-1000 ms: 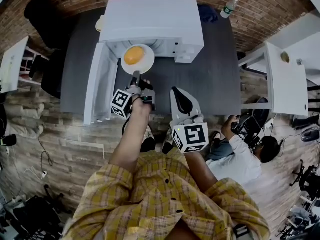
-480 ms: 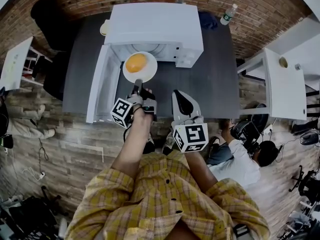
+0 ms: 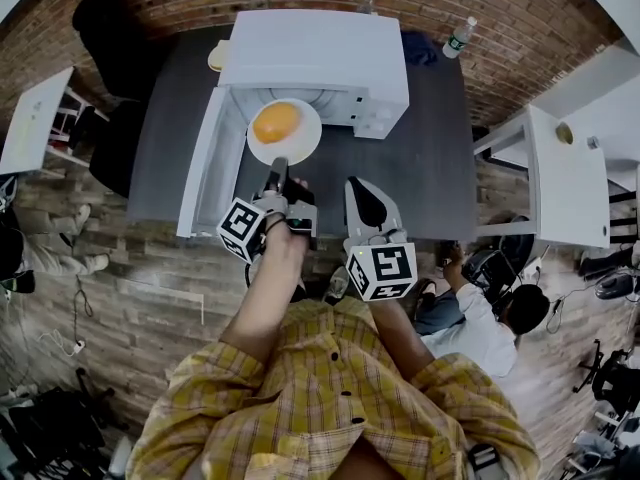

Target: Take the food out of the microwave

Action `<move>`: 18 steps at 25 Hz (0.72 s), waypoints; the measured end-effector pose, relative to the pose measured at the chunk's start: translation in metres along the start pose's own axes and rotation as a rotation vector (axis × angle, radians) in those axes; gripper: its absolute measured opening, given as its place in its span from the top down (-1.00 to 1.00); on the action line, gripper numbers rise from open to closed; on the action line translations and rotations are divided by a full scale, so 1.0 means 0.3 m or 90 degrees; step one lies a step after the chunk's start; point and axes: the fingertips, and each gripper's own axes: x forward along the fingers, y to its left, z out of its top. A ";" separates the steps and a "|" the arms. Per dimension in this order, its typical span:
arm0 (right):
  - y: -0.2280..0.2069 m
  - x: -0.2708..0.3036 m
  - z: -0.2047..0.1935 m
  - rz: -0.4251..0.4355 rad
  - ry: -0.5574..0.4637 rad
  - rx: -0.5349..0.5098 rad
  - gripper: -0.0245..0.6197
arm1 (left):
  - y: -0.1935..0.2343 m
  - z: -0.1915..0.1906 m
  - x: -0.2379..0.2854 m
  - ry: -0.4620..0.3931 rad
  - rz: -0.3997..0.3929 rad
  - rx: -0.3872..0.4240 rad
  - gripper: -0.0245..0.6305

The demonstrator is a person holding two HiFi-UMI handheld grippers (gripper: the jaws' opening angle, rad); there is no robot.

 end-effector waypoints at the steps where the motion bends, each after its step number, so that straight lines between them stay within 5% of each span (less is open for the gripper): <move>1: 0.004 -0.003 0.005 0.002 -0.001 -0.001 0.91 | -0.014 -0.003 -0.008 0.002 -0.004 0.001 0.89; 18: 0.048 0.018 0.086 0.027 -0.029 -0.002 0.91 | -0.192 -0.032 -0.091 0.023 -0.044 0.024 0.90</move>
